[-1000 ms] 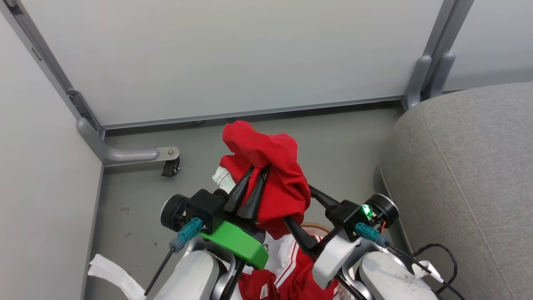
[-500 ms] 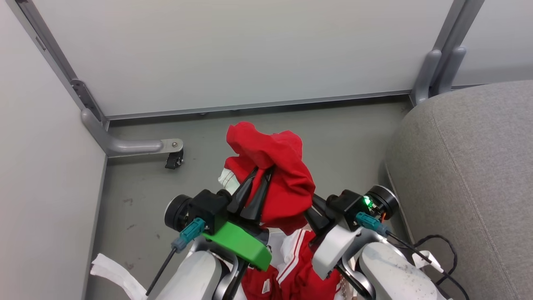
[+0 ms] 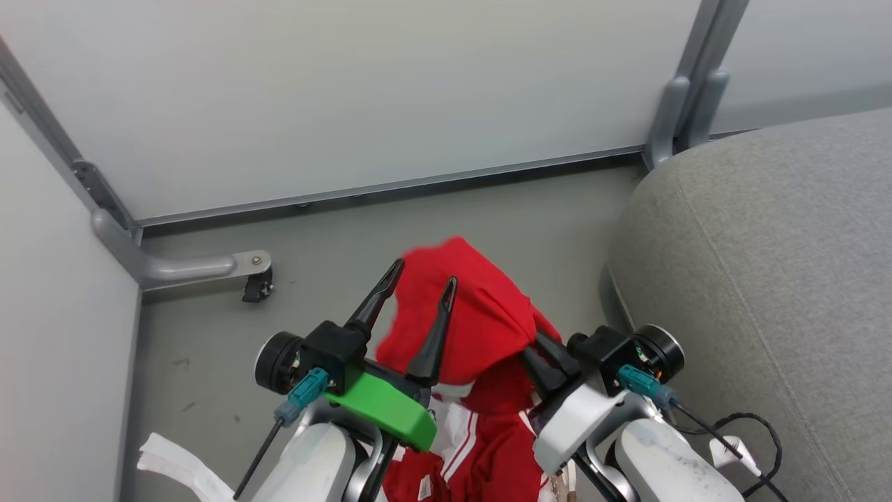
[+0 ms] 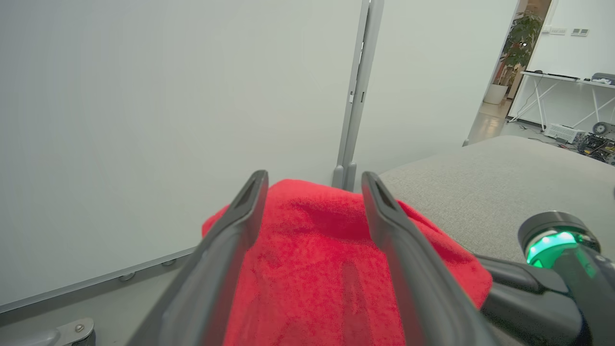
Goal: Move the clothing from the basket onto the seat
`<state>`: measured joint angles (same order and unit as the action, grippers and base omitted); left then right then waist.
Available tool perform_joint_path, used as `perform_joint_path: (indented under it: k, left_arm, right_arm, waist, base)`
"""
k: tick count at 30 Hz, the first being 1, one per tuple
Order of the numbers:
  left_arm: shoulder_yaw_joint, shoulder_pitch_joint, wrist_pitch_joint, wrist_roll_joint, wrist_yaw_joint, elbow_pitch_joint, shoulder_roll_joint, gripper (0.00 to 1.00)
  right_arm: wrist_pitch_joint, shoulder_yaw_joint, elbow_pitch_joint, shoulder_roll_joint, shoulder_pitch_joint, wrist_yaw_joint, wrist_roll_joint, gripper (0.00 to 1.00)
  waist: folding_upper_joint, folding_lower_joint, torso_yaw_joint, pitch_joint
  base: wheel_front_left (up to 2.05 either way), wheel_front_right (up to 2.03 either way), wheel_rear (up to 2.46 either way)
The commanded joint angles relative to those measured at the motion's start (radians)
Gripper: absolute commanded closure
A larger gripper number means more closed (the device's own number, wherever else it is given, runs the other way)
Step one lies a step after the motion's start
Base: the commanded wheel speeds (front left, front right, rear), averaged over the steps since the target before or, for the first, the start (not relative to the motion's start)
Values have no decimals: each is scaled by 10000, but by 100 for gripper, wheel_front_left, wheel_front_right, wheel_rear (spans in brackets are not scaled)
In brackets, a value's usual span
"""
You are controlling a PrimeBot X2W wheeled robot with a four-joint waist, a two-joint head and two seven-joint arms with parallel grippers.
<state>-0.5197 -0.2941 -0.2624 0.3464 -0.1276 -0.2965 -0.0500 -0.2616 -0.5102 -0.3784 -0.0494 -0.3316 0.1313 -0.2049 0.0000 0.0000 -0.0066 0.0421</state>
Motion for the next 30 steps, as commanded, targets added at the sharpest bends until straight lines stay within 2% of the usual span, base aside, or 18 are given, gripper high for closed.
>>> perform_joint_path:
  k: [1, 11, 17, 22, 30]
  left_arm:
    - [107, 146, -37, -171, -27, -10, -16, 0]
    - [621, 564, -36, -736, -47, 111, -24, 0]
    - [694, 600, -37, -928, -46, 236, -30, 0]
    - [512, 498, -36, -1156, -45, 219, -92, 0]
    - [-138, 136, -34, -1175, -45, 157, -479, 0]
  right_arm:
    - [-51, 83, 108, -37, 223, -9, -64, 100]
    - [-51, 457, 594, -30, 805, -10, -33, 100]
    - [-50, 875, 873, -25, 955, -10, 46, 100]
    - [-51, 1722, 1090, -27, 784, -10, 244, 100]
    - [-51, 2934, 1324, -190, -287, -10, 845, 100]
  waist:
    - [0, 0, -721, -10]
    - [0, 0, -3345, 266]
    - [0, 0, -4626, 622]
    - [0, 0, -5232, 994]
    - [0, 0, -5400, 2060]
  base:
    - [0, 0, 0]
    - [0, 0, 0]
    - [0, 0, 0]
    - [0, 0, 0]
    - [0, 0, 0]
